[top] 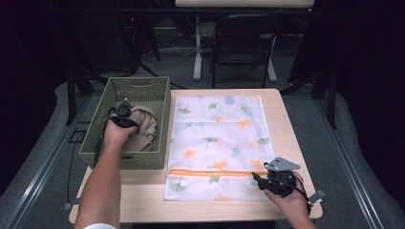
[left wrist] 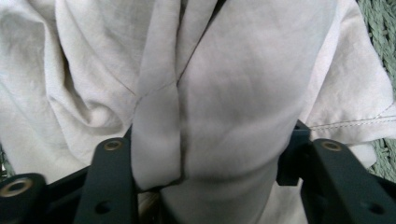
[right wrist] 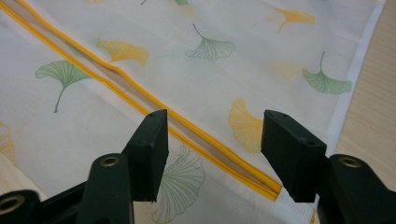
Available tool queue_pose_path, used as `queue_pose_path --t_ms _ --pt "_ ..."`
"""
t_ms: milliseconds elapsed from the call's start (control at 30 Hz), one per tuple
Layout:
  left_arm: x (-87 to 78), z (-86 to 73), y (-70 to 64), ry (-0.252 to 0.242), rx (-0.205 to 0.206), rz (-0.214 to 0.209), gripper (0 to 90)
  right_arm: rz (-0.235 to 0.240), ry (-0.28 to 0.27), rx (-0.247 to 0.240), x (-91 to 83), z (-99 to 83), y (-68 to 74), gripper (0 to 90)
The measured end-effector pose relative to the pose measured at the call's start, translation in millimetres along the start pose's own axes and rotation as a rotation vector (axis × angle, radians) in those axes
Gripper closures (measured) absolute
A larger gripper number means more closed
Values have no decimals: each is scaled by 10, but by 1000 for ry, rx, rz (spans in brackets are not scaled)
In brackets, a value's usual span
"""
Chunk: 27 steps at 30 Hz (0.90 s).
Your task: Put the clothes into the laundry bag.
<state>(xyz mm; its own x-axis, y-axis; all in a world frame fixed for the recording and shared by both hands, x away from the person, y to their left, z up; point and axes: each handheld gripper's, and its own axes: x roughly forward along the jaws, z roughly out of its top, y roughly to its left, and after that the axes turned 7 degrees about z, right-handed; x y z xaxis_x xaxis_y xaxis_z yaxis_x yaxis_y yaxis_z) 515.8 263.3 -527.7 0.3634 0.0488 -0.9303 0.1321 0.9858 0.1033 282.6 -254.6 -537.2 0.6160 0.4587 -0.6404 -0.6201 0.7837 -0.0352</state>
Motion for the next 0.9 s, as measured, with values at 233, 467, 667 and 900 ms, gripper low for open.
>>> queue_pose_path --t_ms 233,467,667,900 --pt "-29 3 17 1 -4 -3 557 -4 5 -3 -3 1 -4 413" --pt "-51 8 15 -4 -11 1 578 -5 5 -2 -4 0 -8 413" --pt "-84 14 29 -5 -13 -1 591 -8 7 -2 -7 -2 -13 413" --pt "-127 9 53 -17 -18 -4 599 -5 9 -3 0 -2 -12 413"
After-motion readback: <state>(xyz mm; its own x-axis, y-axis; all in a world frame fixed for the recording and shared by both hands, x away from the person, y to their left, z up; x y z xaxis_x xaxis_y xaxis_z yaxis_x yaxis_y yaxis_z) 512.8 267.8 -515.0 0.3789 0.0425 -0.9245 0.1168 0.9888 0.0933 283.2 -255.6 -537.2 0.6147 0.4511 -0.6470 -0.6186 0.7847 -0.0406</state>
